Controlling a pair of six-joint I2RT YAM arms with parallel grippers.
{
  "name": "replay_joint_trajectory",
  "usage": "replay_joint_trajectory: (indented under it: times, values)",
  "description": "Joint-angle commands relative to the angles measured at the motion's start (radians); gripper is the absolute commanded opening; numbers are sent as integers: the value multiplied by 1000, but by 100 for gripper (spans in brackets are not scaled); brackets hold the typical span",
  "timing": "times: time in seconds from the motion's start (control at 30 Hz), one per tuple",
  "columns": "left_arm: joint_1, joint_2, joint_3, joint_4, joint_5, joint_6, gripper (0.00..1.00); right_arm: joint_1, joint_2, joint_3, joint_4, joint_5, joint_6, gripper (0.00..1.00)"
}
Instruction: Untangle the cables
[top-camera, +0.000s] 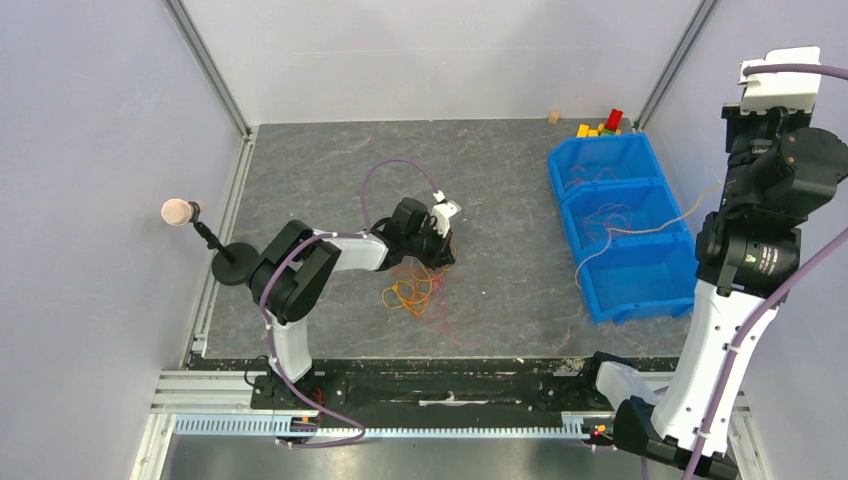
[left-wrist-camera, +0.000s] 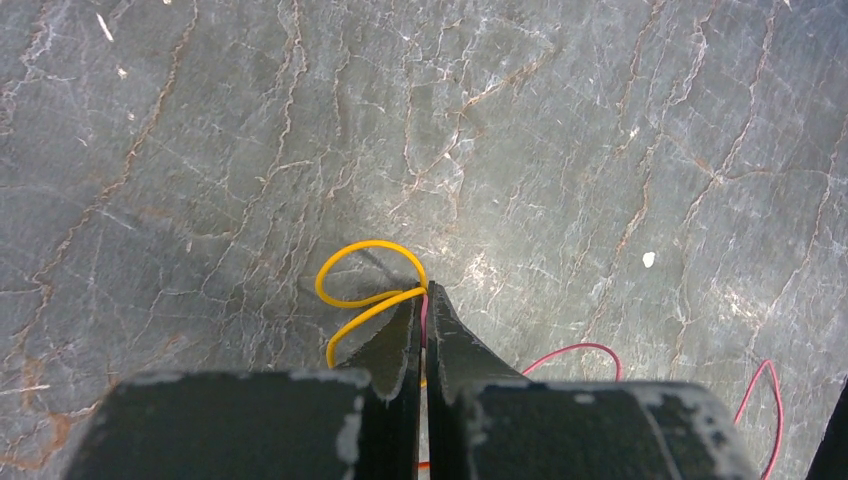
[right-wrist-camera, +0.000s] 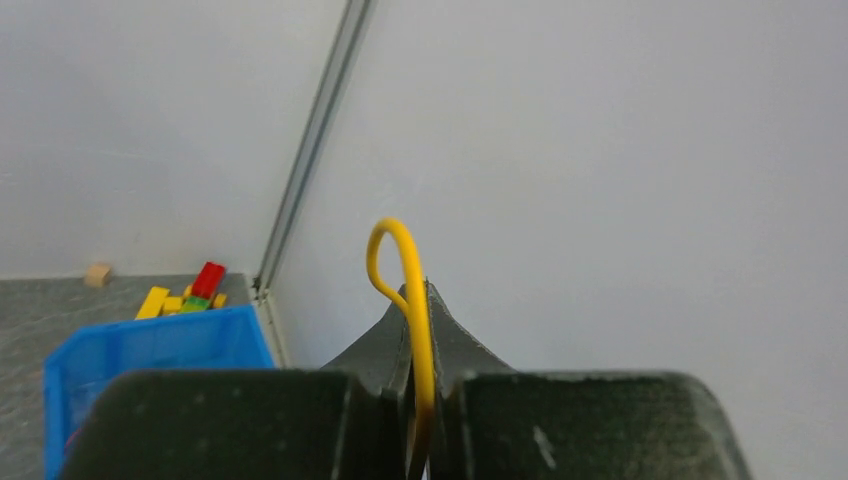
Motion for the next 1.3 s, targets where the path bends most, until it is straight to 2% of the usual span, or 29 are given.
replay_joint_trajectory:
  times: [0.0, 0.3, 0.37, 0.47, 0.57, 0.67, 0.8, 0.87, 1.03, 1.1, 1.13, 1.23, 1.27]
  values:
    - [10, -8, 11, -29, -3, 21, 2, -5, -5, 25, 54, 78, -101, 0]
    - [18, 6, 37, -55, 7, 23, 2, -4, -10, -30, 99, 132, -168, 0]
    - [20, 7, 45, -59, 10, 23, 2, -3, -42, -134, 82, 104, -180, 0]
    - [24, 9, 54, -64, 11, 23, 2, -3, -112, -402, 98, 81, -263, 0]
    - [30, 3, 54, -73, 8, 23, 2, -9, -157, -603, 127, 85, -337, 0]
    - [38, -7, 44, -78, 9, 23, 2, -24, -170, -727, 108, -20, -381, 0]
    - [48, -16, 29, -82, 6, 23, 2, -31, -122, -810, 21, -181, -396, 0]
    - [53, -17, 24, -81, 5, 23, 2, -34, -92, -858, 34, -240, -399, 0]
    - [59, -26, 13, -75, -3, 23, 2, -43, -15, -882, -66, -434, -466, 0]
    - [63, -30, 8, -74, -5, 23, 2, -44, 4, -864, -130, -484, -495, 7]
    - [65, -33, 7, -74, -6, 23, 2, -44, 15, -851, -162, -500, -506, 15]
    - [72, -37, -1, -70, -6, 23, 2, -45, 47, -808, -251, -496, -506, 31]
    - [72, -39, -1, -70, -4, 23, 2, -44, 59, -788, -289, -486, -505, 41]
